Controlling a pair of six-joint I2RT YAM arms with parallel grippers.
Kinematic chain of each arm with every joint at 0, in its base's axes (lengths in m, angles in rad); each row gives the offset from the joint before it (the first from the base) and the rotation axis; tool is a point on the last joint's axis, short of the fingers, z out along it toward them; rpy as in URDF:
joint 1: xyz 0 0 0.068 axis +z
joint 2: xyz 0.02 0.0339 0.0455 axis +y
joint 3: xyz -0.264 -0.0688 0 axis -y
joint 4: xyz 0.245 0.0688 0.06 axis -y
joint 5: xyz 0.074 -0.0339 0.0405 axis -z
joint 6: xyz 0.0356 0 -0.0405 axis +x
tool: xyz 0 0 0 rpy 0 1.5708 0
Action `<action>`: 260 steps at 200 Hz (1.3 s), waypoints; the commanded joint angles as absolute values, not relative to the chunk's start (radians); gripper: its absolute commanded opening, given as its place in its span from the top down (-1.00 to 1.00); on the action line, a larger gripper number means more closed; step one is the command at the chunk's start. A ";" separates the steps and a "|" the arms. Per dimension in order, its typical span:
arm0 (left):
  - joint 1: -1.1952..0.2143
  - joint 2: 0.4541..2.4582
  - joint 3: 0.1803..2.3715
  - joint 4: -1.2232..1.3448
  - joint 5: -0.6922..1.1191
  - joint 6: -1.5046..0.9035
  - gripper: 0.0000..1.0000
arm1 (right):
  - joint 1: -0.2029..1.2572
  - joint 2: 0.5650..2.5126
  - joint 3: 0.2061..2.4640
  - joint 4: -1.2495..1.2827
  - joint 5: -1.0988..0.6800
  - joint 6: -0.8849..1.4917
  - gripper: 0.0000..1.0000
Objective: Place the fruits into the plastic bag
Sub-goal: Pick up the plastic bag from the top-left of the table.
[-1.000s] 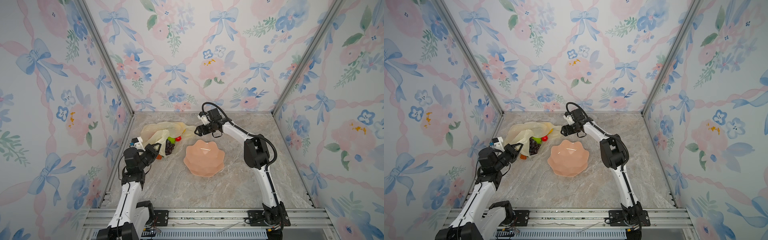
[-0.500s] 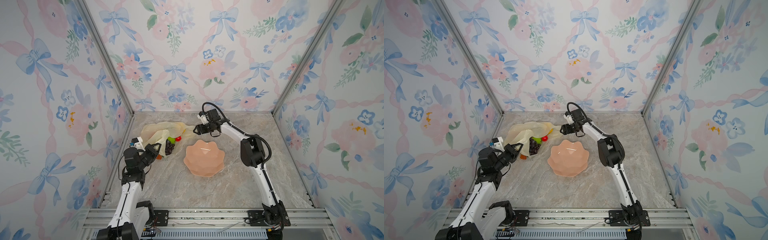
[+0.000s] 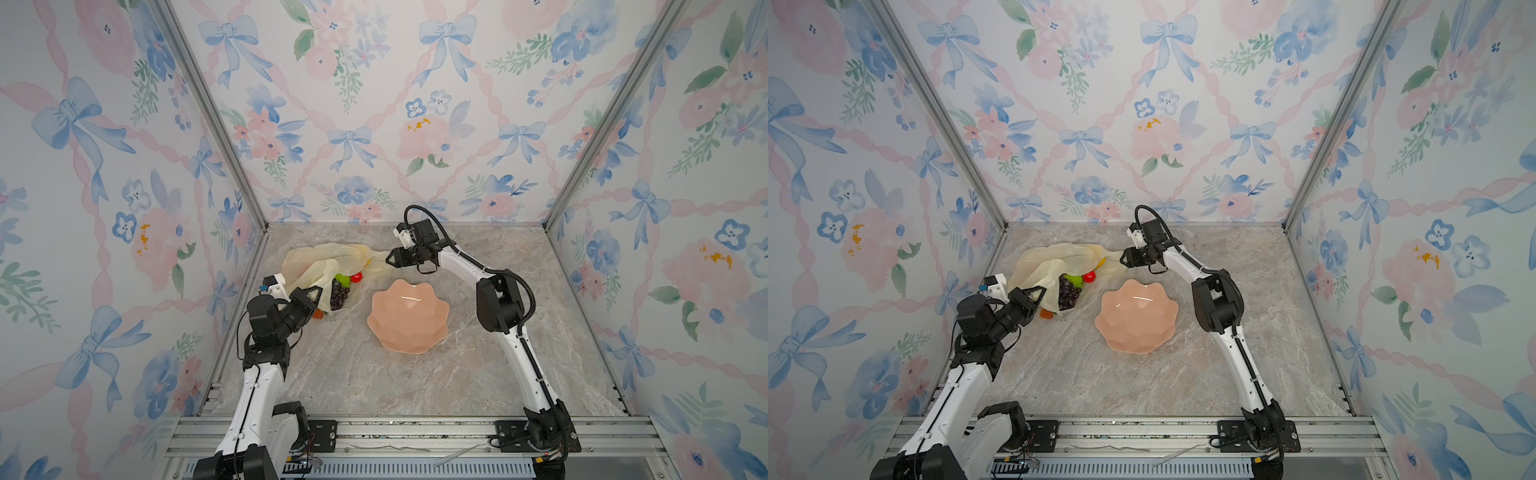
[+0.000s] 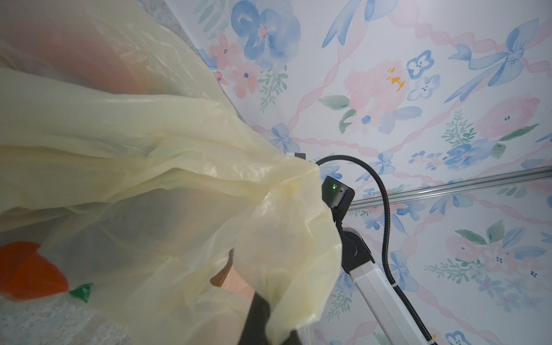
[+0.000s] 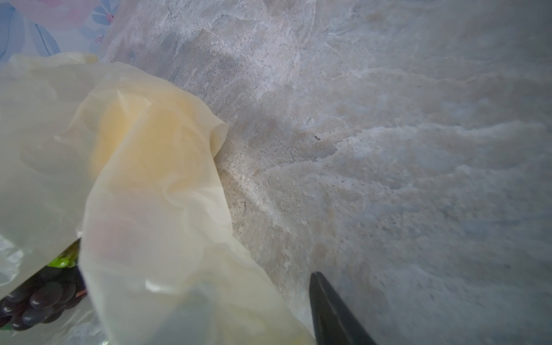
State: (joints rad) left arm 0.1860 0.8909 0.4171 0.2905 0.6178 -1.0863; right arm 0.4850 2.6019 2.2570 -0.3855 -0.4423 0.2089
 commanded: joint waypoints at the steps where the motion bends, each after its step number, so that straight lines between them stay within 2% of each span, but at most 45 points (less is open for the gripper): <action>1: 0.195 0.900 0.437 0.314 0.632 -1.086 1.00 | 0.483 2.633 2.306 -0.362 -0.462 0.225 0.08; 17: 0.195 0.902 0.438 0.314 0.634 -1.086 1.00 | 0.485 2.641 2.320 -0.364 -0.459 0.227 0.28; 44: 0.195 0.907 0.442 0.314 0.634 -1.086 1.00 | 0.486 2.626 2.319 -0.361 -0.448 0.227 0.78; 61: 0.196 0.910 0.447 0.314 0.634 -1.085 1.00 | 0.492 2.594 2.299 -0.351 -0.435 0.211 1.00; 136: 0.209 0.922 0.504 0.315 0.647 -1.095 1.00 | 0.539 2.401 2.258 -0.342 -0.399 0.110 1.00; 260: 0.300 1.008 0.689 0.375 0.698 -1.198 1.00 | 0.637 2.188 2.441 -0.475 -0.359 0.012 1.00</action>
State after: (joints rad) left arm 0.2790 0.9989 0.6483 0.3214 0.6724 -1.1625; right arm 0.6243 2.2562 2.3951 -0.4568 -0.3771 0.0391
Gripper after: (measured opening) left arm 0.050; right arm 0.045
